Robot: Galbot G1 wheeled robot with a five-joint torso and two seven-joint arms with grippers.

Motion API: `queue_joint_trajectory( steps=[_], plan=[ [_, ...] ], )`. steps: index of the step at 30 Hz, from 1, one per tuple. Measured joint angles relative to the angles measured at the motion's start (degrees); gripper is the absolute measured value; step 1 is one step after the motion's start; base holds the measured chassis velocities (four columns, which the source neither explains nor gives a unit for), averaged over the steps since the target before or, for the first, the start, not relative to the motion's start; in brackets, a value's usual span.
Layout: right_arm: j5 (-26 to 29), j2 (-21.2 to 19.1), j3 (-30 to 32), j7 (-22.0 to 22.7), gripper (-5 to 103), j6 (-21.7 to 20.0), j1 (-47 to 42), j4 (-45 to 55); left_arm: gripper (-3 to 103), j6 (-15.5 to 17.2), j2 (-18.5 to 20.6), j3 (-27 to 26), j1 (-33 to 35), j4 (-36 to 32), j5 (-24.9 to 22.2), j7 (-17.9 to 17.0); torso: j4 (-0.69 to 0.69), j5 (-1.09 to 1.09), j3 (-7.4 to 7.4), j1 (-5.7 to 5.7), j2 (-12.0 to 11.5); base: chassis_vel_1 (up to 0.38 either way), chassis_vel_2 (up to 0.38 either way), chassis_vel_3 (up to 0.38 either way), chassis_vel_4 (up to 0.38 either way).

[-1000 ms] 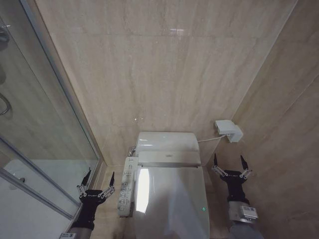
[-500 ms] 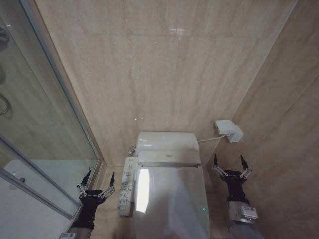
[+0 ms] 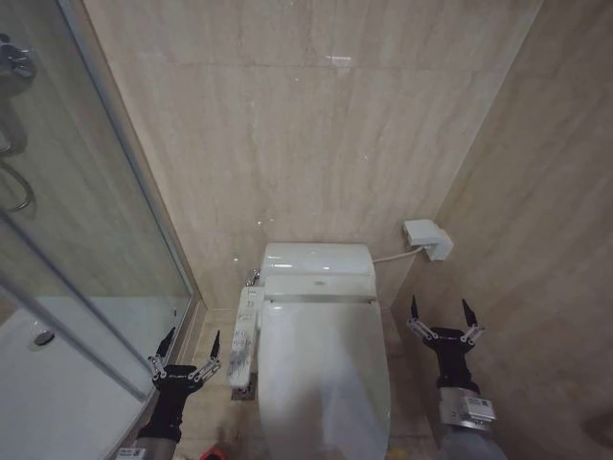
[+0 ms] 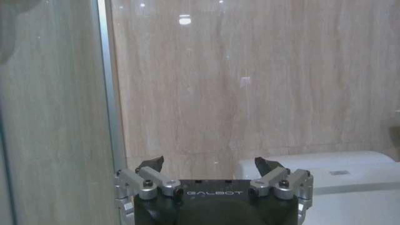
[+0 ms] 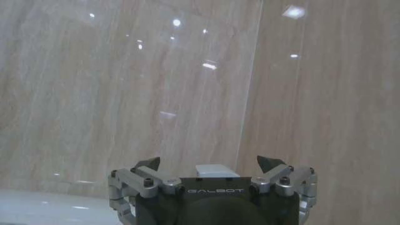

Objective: Open the toilet lid, clean the toilet bowl with a toilet brush, close the toilet lid, and flush.

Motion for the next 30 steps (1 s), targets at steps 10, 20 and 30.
queue_joint_trajectory(
  steps=[10,20,30],
  plan=[
    [0.00,0.00,0.00,0.00,100,0.00,0.05,0.00,98,0.00,0.00,0.00,-0.02,0.00,0.00,0.00,0.01,-0.01,0.04,0.11,-0.03,0.005,-0.006,-0.003,0.004],
    [0.00,0.00,0.00,0.00,100,0.00,0.03,0.00,98,0.00,0.00,0.00,-0.01,0.00,-0.01,0.00,0.01,-0.02,0.02,0.05,-0.02,0.086,-0.083,-0.087,0.085],
    [0.00,0.00,0.00,0.00,100,0.00,-0.01,0.00,98,0.00,0.00,0.00,-0.01,0.00,0.00,0.00,0.00,-0.01,0.01,0.02,0.01,0.117,-0.117,-0.109,0.111]
  ],
)
